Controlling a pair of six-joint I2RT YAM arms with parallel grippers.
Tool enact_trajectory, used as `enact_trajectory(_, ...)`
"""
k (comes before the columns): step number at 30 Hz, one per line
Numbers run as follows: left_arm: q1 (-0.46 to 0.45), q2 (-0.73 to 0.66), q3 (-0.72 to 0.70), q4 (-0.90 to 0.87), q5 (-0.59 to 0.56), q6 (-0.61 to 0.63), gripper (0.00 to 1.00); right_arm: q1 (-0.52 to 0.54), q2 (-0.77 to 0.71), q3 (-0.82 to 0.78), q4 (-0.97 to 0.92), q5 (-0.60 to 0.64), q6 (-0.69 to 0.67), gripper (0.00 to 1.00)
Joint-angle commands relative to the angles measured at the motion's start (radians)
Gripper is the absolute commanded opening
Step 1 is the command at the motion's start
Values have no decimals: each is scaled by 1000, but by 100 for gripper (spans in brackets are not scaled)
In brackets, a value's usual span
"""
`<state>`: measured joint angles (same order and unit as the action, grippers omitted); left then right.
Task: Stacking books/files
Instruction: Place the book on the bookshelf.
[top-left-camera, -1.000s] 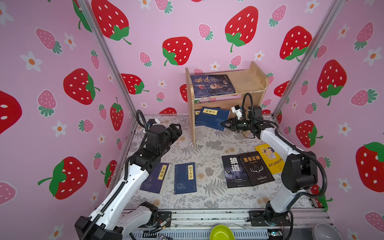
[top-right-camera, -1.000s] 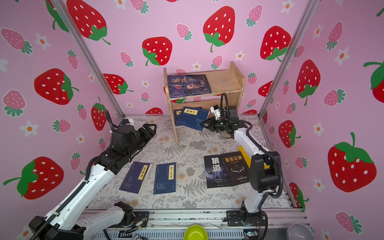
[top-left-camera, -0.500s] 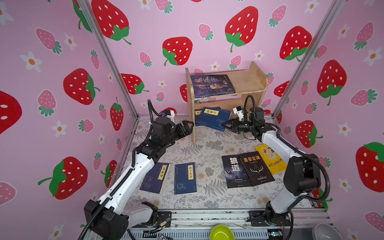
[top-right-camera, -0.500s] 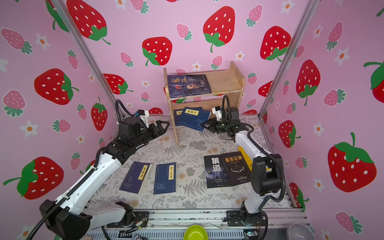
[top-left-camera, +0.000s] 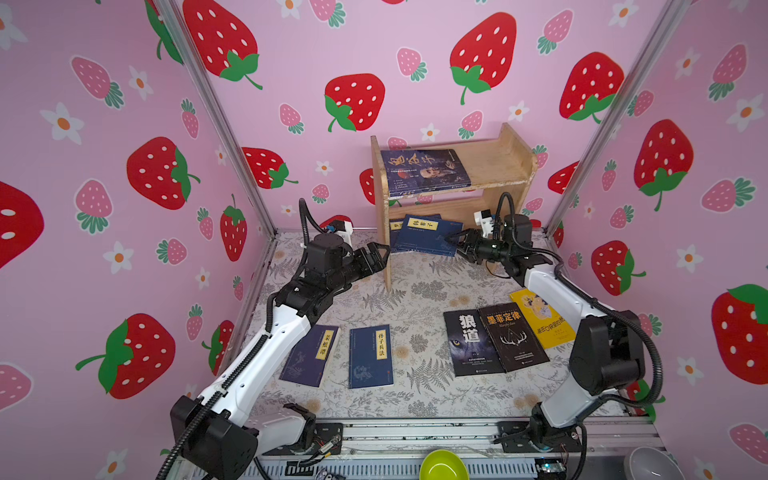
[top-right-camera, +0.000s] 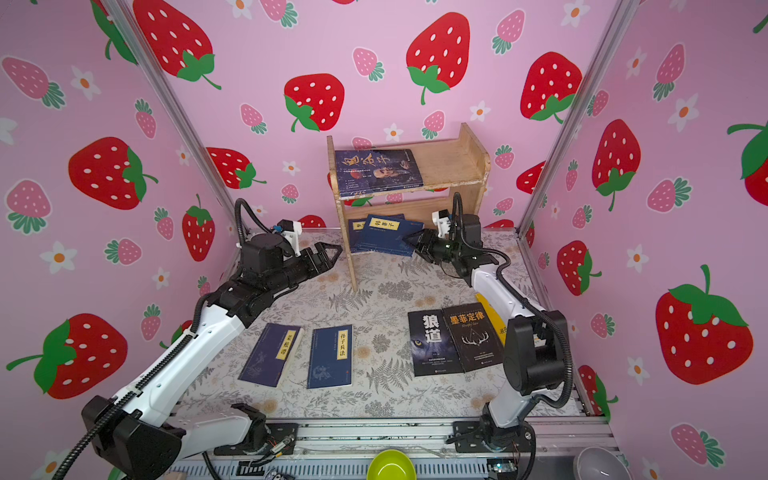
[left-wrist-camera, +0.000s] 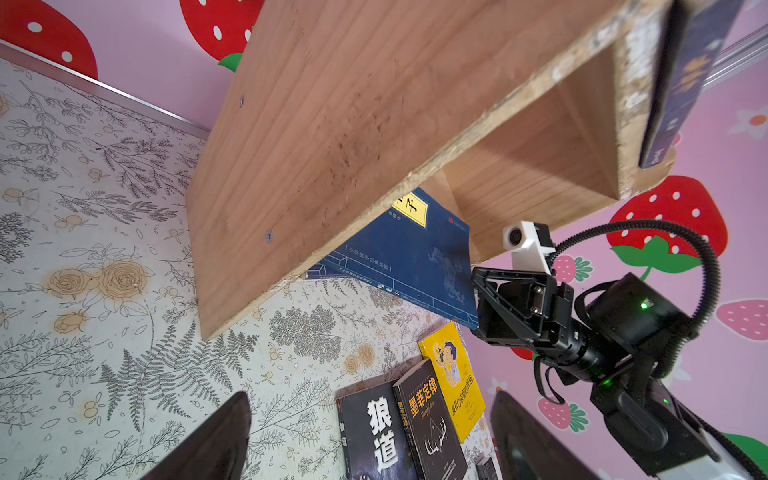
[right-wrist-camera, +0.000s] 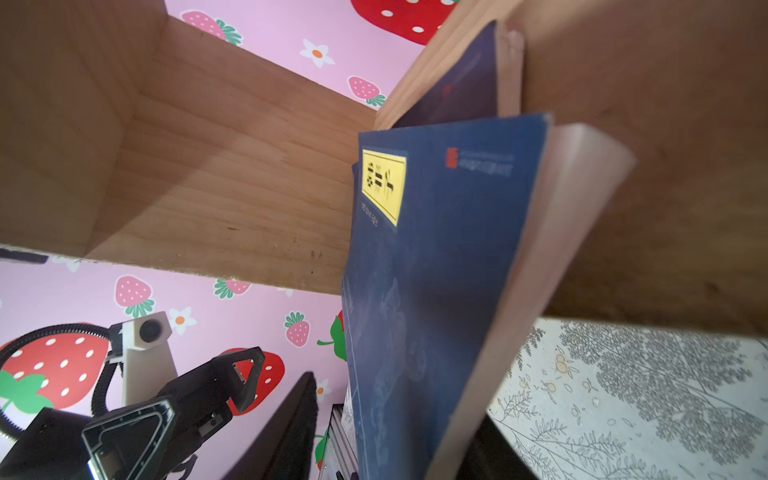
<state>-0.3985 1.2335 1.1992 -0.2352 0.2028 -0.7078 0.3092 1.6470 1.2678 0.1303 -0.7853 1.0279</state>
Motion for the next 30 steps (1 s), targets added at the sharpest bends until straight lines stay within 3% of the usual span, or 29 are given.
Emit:
enact_trajectory(1, -3, -6, 1, 18, -3, 4, 91, -3, -72, -81, 170, 82, 137, 55)
enact_trajectory(6, -3, 17, 11, 22, 4, -2, 91, 19, -133, -197, 318, 151, 252, 59)
enact_trajectory(9, -3, 33, 18, 33, 13, -10, 91, 34, -137, -207, 343, 183, 271, 56)
enact_trajectory(11, -3, 43, 26, 34, 17, -13, 91, 42, -134, -207, 354, 207, 274, 50)
enact_trajectory(14, -3, 52, 32, 34, 27, -10, 91, 48, -123, -214, 400, 235, 301, 32)
enact_trajectory(17, -3, 52, 30, 31, 28, -8, 91, 57, -110, -207, 429, 265, 316, 27)
enact_trajectory(20, -3, 49, 27, 30, 23, -9, 91, 61, -86, -190, 437, 281, 314, 28)
enact_trajectory(24, -3, 48, 25, 23, 23, -4, 91, 72, -52, -176, 479, 296, 324, 51)
enact_trajectory(30, -3, 49, 14, 23, 24, -7, 91, 93, -14, -182, 527, 376, 347, 50)
